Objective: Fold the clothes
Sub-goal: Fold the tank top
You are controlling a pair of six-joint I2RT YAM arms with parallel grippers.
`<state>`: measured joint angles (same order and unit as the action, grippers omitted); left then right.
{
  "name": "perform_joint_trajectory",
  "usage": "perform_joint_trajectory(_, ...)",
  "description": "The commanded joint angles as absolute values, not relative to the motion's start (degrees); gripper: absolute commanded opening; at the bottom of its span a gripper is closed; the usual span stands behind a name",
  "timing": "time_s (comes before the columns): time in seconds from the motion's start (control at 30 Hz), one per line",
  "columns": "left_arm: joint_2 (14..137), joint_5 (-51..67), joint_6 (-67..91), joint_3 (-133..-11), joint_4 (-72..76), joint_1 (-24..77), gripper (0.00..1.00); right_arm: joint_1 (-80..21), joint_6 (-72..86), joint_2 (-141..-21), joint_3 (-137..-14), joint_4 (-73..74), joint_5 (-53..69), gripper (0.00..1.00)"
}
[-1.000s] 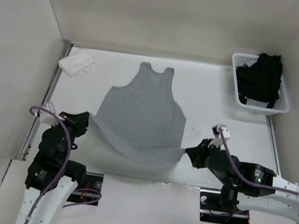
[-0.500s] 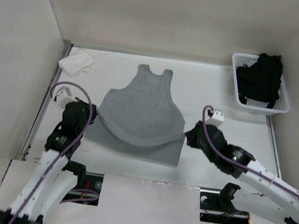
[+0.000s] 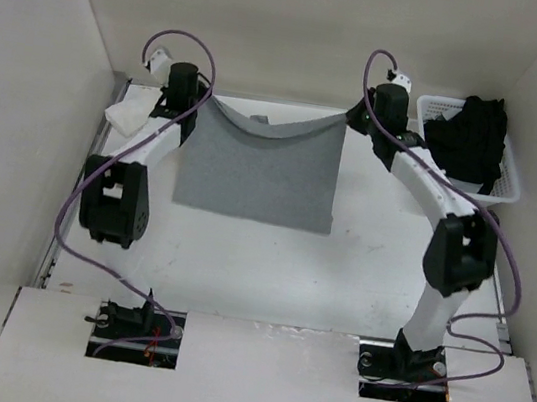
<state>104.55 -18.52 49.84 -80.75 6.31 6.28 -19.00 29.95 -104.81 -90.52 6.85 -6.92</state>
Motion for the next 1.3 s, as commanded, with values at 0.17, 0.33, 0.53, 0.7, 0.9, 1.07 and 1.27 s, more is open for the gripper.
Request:
perform_joint_trajectory(0.17,106.9,-14.6,49.1,-81.0,6.5,4.2,0.38,-16.9,30.3,-114.1,-98.0,8.4,-5.3,0.42)
perform_joint_trajectory(0.33,88.7,-17.8,55.4,-47.6,19.3,4.0,0.32,-20.3,31.4,-99.0,-74.1,-0.1,-7.5,0.21)
perform_joint_trajectory(0.53,76.2,-14.3,57.0,-28.8,21.5,4.9,0.34,-27.5,38.4,-84.7,-47.7,-9.8,-7.6,0.00)
perform_joint_trajectory(0.7,77.1,-8.6,57.9,-25.7,21.9,3.0,0.37,-30.7,41.0,-78.1,-37.3,-11.9,-10.7,0.19)
perform_joint_trajectory(0.9,80.7,-8.3,58.1,-24.8,24.3,0.7,0.36,-30.6,43.5,-76.9,-30.8,-15.0,-10.6,0.38)
perform_joint_trajectory(1.07,83.8,-9.5,59.1,-26.2,25.0,0.4,0.36,-30.0,45.9,-79.0,-30.0,-16.9,-9.9,0.46)
perform_joint_trajectory(1.27,87.4,-9.4,60.4,-26.5,27.2,-0.3,0.23,-29.6,49.7,-81.0,-29.2,-19.4,-9.2,0.48)
